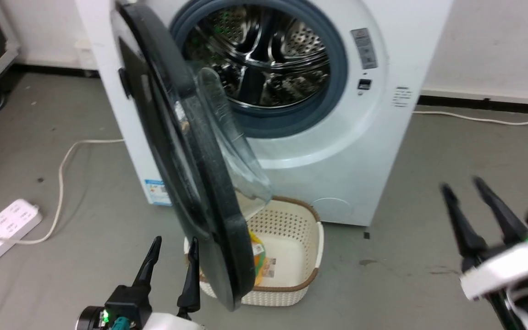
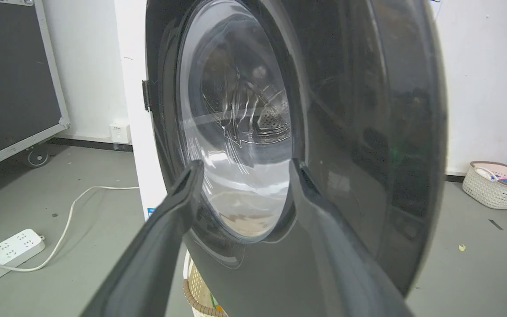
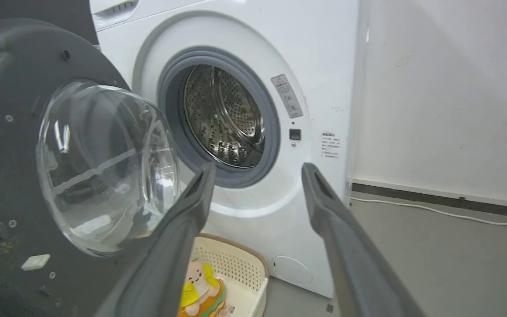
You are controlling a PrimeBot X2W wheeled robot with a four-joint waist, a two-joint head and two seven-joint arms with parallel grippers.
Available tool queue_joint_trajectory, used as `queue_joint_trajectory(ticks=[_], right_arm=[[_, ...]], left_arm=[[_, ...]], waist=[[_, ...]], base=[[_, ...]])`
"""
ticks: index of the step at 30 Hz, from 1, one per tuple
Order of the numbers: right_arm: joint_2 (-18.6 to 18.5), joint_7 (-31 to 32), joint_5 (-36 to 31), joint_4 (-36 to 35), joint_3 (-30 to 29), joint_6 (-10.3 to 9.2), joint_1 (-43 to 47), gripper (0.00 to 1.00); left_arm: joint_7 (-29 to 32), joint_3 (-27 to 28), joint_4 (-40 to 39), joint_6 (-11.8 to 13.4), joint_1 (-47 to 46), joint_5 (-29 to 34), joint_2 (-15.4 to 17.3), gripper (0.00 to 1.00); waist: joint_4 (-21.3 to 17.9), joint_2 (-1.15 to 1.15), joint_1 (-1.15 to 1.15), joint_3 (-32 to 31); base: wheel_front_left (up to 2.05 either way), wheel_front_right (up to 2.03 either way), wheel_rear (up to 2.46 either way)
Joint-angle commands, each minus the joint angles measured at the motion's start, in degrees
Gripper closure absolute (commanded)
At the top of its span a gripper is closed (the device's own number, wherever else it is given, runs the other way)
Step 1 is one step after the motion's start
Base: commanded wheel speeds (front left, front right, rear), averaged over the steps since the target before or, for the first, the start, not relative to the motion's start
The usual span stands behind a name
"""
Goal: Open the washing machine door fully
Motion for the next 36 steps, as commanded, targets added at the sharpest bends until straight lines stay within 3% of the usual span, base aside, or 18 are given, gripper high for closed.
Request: queue_joint_trajectory(ticks=[1, 6, 10, 14, 20, 21, 22, 29, 36], right_arm=[[2.78, -2.08, -4.35, -0.03, -3.64, 0.06, 3.38, 0.00], [11.73, -4.58, -17.55, -2.57, -11.88, 0.06, 10.90, 0.00], [17.57, -5.55, -24.07, -5.83, -16.08, 0.06, 16.40, 0.00], [19.54, -5.75, -26.77, -8.96, -19.55, 0.06, 20.54, 0.00], [19.77, -5.77, -23.66, -11.07, -19.95, 0.06, 23.46, 0.00], [19.77, -5.77, -23.50, -11.16, -19.87, 0.06, 23.57, 0.00], [19.77, -5.77, -23.43, -11.23, -19.66, 0.06, 23.60, 0.00], [19.78, -5.78, -23.34, -11.02, -19.12, 0.06, 23.07, 0.00], [19.79, -5.78, -21.81, -10.65, -18.93, 0.06, 22.45, 0.00]], left_arm=[[-0.30, 0.81, -0.04, -0.22, 0.97, 0.30, 0.10, 0.00], [-0.30, 1.76, -0.01, -1.10, 2.03, 0.94, 0.10, 0.00], [-0.30, 2.08, -0.01, -1.56, 2.68, 1.25, 0.10, 0.00], [-0.30, 1.99, 0.36, -1.93, 3.24, 1.58, 0.10, 0.00], [-0.30, 2.06, 0.77, -2.19, 4.05, 2.01, 0.10, 0.00], [-0.30, 2.06, 0.88, -2.22, 4.14, 2.00, 0.10, 0.24], [-0.30, 2.09, 0.97, -2.27, 4.19, 1.98, 0.10, 1.00], [-0.30, 2.69, 0.40, -2.56, 3.55, 1.83, 0.10, 1.00], [-0.30, 6.31, -9.31, -1.57, -0.63, -0.73, 0.10, 1.00]], waist=[[-1.03, 0.00, 0.01, -0.55], [-1.99, 0.00, 0.01, -0.85], [-2.09, 0.00, 0.01, -1.05], [-1.66, 0.00, 0.01, -1.24], [-1.32, 0.00, 0.01, -1.14], [-1.25, 0.00, 0.01, -1.13], [-1.20, 0.00, 0.01, -1.11], [-0.74, 0.00, 0.01, -1.10], [-0.22, 0.00, 0.01, -1.06]], base=[[0.00, 0.00, 0.00], [0.00, 0.00, 0.00], [0.00, 0.00, 0.00], [0.00, 0.00, 0.00], [0.00, 0.00, 0.00], [0.00, 0.00, 0.00], [0.00, 0.00, 0.00], [0.00, 0.00, 0.00], [0.00, 0.00, 0.00]])
